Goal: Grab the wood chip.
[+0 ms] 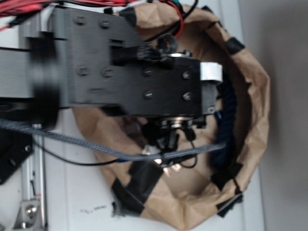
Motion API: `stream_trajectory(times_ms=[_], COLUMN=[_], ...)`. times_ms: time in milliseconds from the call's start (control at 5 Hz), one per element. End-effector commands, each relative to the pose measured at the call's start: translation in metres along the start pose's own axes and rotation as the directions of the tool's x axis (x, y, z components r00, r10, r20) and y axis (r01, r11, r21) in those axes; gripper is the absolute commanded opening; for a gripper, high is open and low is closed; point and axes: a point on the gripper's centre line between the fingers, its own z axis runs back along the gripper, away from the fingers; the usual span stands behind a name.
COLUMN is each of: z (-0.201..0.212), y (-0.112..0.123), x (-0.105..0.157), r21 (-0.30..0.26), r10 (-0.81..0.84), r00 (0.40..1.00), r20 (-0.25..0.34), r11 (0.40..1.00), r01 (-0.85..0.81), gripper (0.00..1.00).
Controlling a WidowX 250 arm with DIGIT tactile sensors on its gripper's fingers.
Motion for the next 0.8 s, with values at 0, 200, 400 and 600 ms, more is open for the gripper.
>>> stream_trajectory(times_ms=[0,200,400,600], z=[-0.026,-0.039,-0.041,-0.044], y=[0.026,0.035,0.035,0.035], x=[0.008,0.012,0.019,0.031], r21=[-0.075,-0.033,0.108,0.102], r10=[-0.093,-0.176,-0.195,-0.222], r00=[0.989,0.977,0.976,0.969], r20=[0.117,0.124,0.094,0.104], r11=[0.992,0.983,0.977,0.972], r01=[0.102,0.181,0.185,0.212], gripper=[1.00,1.00,0.59,0.00])
